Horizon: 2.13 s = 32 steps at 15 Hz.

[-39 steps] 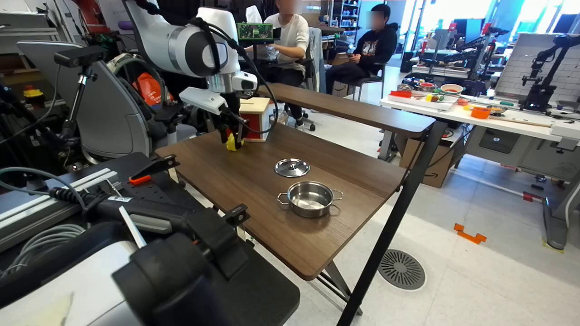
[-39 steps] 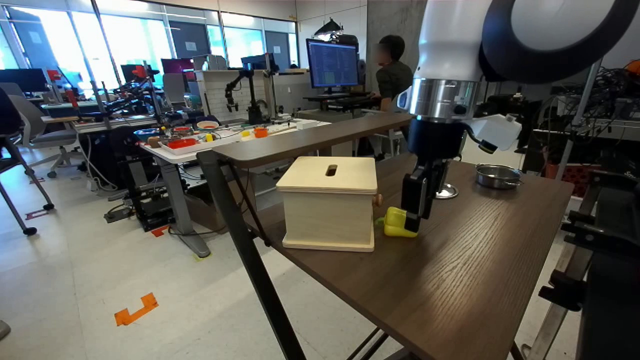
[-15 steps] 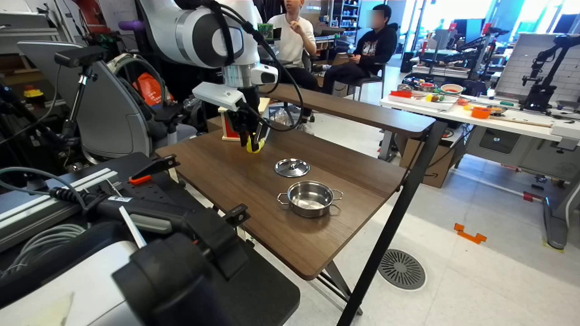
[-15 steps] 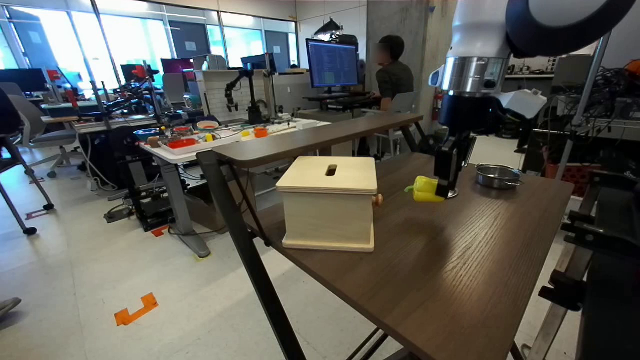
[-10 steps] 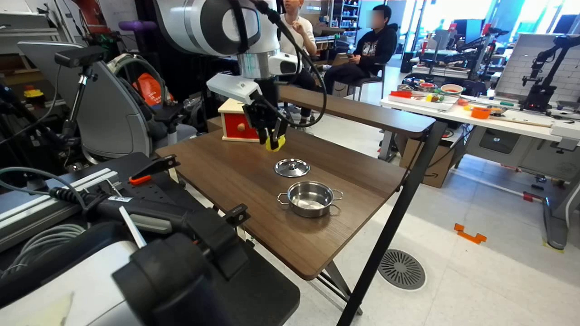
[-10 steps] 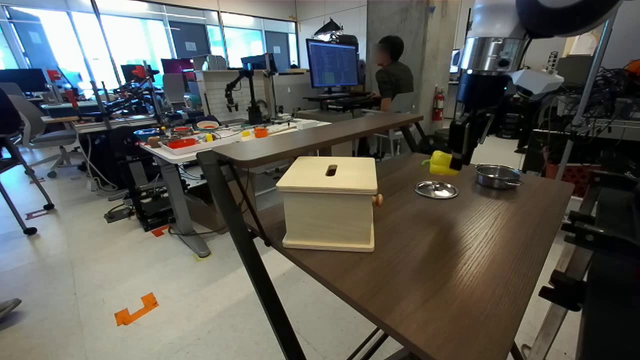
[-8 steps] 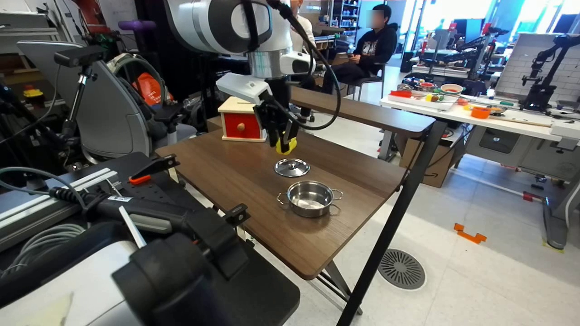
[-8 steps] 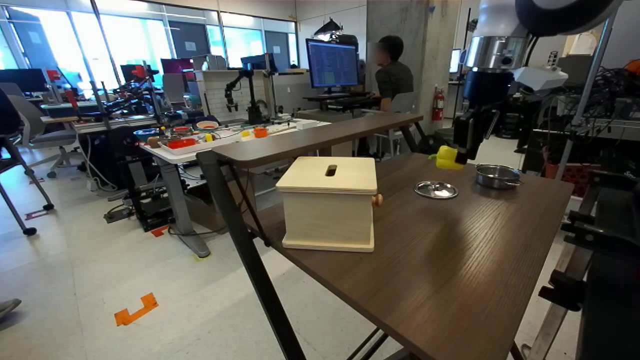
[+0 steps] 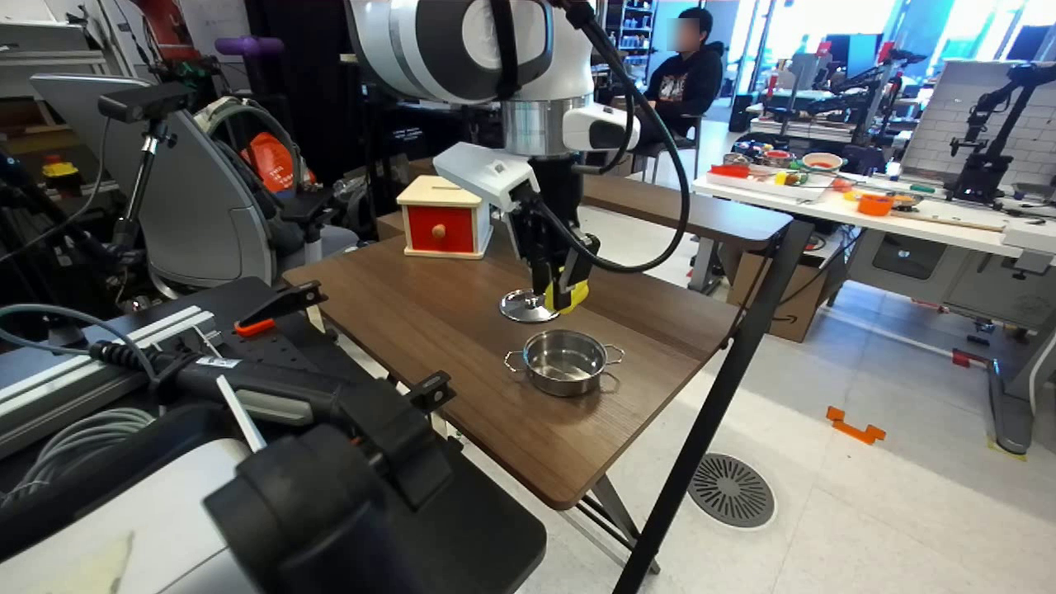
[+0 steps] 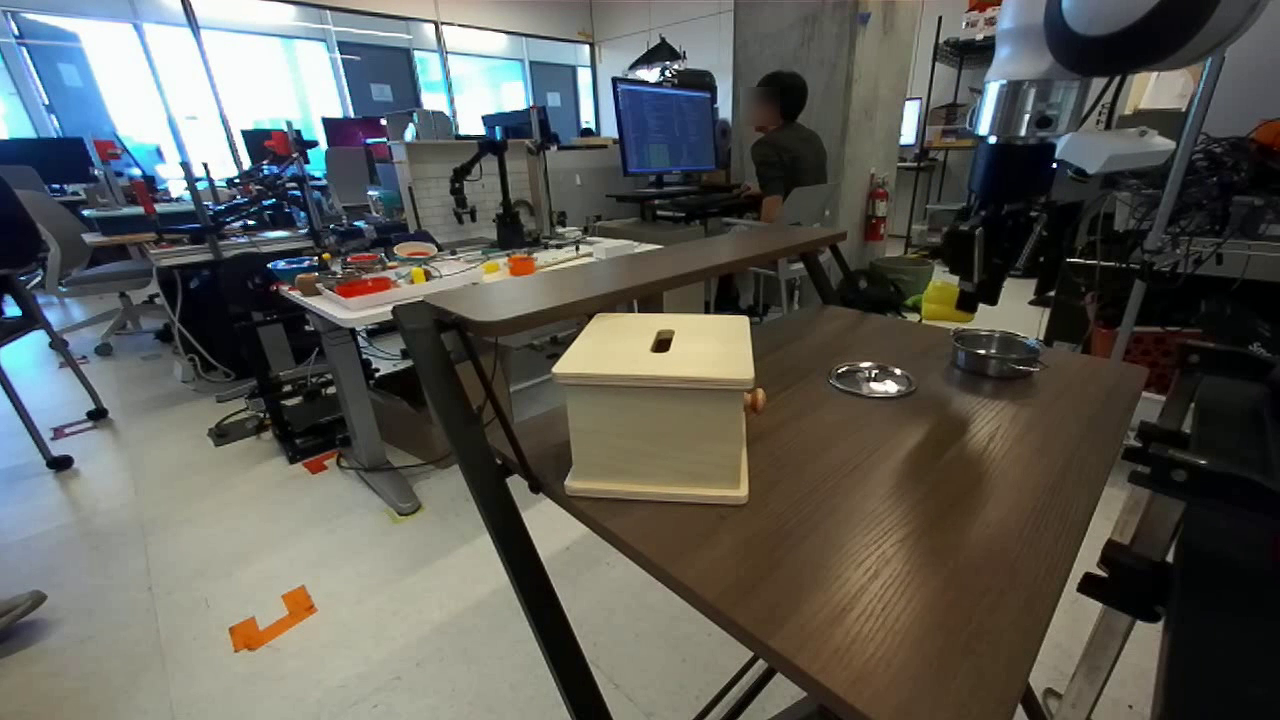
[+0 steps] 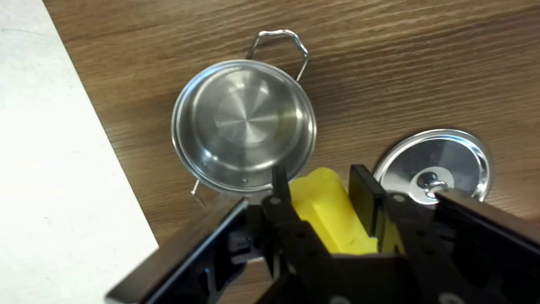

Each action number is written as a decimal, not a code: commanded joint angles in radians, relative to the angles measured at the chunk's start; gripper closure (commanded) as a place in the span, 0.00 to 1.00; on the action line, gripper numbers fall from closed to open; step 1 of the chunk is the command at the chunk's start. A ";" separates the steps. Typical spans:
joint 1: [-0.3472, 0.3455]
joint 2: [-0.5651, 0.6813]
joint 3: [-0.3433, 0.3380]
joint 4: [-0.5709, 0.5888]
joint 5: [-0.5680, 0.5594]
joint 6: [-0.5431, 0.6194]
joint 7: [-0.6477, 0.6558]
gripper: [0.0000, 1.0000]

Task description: Uncover the pot and then put the yellow pepper in the pot

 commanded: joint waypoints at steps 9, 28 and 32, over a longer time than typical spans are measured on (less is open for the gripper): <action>-0.042 0.008 -0.029 -0.026 0.005 -0.081 -0.016 0.84; -0.054 0.012 -0.037 -0.017 0.025 -0.098 -0.015 0.00; -0.042 -0.067 -0.017 -0.066 0.025 -0.155 -0.046 0.00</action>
